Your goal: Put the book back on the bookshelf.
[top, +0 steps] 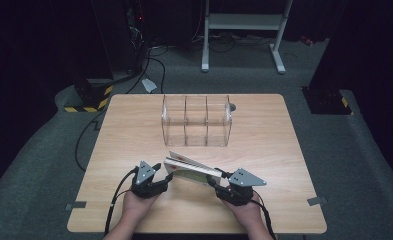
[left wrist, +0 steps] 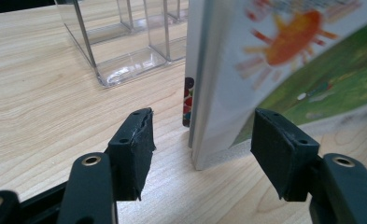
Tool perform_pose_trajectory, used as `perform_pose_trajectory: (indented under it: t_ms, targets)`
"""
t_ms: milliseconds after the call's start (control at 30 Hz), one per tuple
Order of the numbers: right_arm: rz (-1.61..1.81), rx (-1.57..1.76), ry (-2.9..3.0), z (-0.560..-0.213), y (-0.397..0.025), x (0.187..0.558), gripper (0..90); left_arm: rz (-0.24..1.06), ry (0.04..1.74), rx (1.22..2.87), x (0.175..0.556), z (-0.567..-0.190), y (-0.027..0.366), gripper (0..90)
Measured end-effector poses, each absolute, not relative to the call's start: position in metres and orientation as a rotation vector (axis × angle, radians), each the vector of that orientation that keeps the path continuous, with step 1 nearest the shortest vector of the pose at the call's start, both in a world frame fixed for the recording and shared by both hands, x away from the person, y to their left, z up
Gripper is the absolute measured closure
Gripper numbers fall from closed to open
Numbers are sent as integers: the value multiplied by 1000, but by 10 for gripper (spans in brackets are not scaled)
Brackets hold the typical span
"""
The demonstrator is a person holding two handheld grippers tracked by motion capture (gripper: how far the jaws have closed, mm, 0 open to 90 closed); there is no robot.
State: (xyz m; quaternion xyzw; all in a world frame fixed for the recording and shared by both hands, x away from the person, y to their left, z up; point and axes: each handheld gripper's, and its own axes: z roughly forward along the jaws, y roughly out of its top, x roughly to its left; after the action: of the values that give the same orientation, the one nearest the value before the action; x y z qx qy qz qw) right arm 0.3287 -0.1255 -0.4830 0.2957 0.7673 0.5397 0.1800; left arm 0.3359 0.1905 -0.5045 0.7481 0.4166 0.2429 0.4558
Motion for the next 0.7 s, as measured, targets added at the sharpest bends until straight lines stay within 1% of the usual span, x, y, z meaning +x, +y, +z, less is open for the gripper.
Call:
perform_pose_trajectory:
  t_ms: [67, 100, 133, 167, 233, 700]
  targets:
    - [1531, 804, 2173, -484, -126, 326, 658, 602, 1031, 1838, 335, -504, 192, 393]
    - [1529, 788, 2180, -484, -125, 325, 678, 604, 1035, 1833, 335, -504, 193, 393]
    - [1529, 788, 2180, -484, -125, 325, 678, 604, 1035, 1833, 335, -504, 193, 394]
    - [1545, 748, 2188, -484, -125, 323, 716, 605, 1039, 1826, 335, -503, 195, 394]
    - [1533, 718, 2189, -484, -124, 321, 741, 608, 1045, 1821, 335, -503, 198, 395]
    - [1497, 771, 2083, -480, -124, 315, 750, 617, 1051, 1846, 335, -506, 200, 396]
